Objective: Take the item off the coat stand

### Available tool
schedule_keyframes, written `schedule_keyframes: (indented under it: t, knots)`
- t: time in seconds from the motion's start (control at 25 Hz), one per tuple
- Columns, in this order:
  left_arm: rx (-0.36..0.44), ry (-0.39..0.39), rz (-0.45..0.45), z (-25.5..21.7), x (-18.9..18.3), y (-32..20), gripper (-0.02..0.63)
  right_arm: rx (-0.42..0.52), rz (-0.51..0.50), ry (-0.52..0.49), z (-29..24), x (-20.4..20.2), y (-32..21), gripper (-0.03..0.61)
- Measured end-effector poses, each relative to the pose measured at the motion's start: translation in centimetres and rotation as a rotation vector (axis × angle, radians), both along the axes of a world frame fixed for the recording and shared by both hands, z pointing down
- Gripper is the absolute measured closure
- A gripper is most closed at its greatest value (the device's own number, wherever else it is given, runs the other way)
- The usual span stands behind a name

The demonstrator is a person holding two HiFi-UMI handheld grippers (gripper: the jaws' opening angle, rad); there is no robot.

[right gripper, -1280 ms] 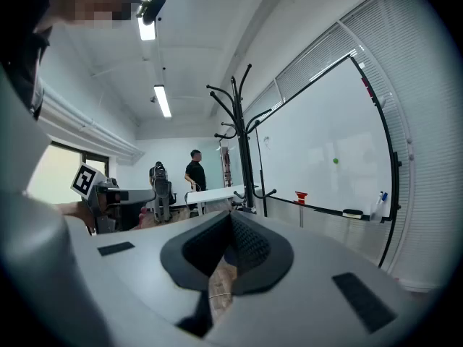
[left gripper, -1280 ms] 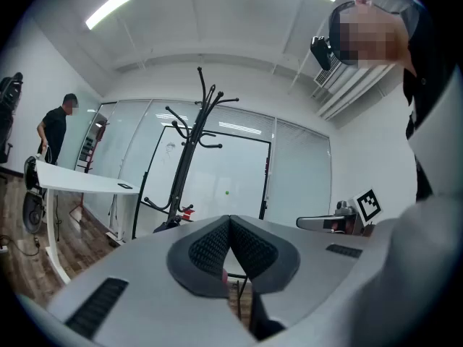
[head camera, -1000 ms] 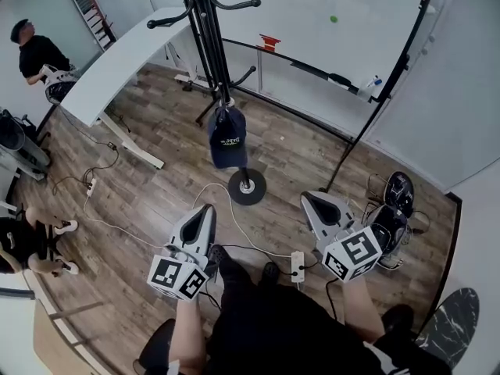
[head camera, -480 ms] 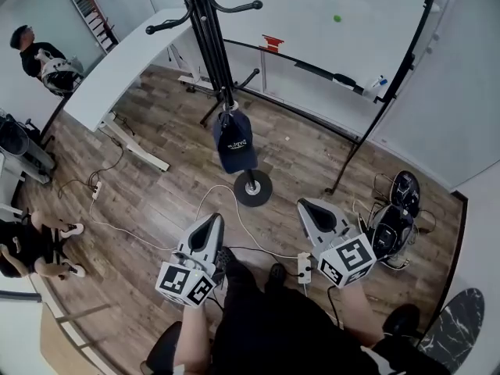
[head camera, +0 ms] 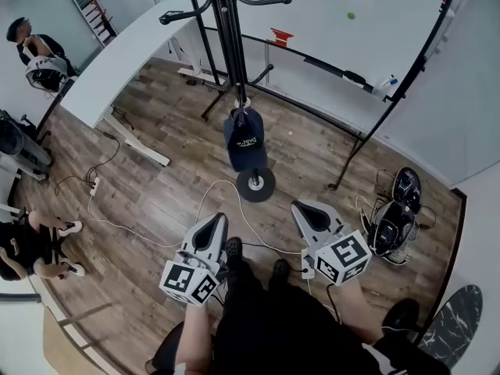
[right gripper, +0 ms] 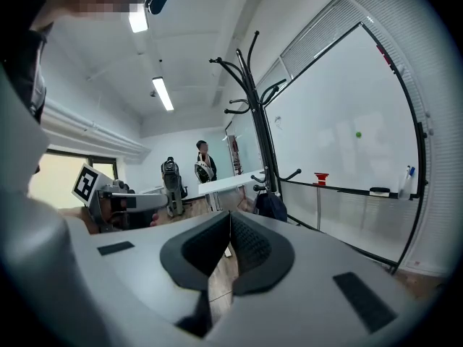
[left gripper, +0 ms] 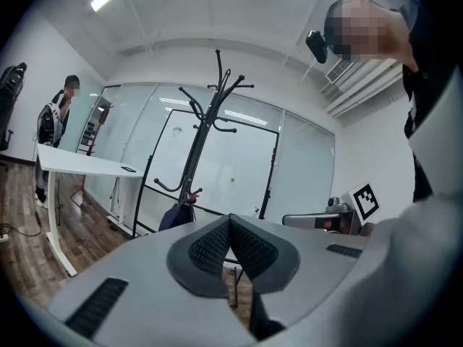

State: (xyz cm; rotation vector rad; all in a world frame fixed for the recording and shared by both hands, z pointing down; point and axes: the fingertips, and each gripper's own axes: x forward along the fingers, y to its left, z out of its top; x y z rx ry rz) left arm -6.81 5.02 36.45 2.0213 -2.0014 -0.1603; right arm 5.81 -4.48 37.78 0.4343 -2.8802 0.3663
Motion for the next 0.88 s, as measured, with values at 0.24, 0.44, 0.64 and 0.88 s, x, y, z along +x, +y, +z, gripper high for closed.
schedule_keyframes:
  t: [0.24, 0.44, 0.64, 0.88]
  knots:
    - [-0.012, 0.023, 0.065, 1.3, -4.0, -2.5, 0.598, -0.032, 0.077, 0.012, 0.1, -3.7, 0.1, 0.548]
    - [-0.042, -0.004, 0.138, 2.2, -6.6, -4.2, 0.598, -0.038, 0.158, 0.016, 0.0, -6.0, -1.1, 0.548]
    - [-0.072, 0.016, 0.203, 3.8, -9.1, -5.8, 0.598, -0.077, 0.248, -0.005, 0.4, -8.2, -2.3, 0.548]
    - [-0.115, 0.068, 0.311, 5.7, -10.2, -7.8, 0.597, -0.093, 0.304, 0.014, 1.9, -10.7, -1.9, 0.548]
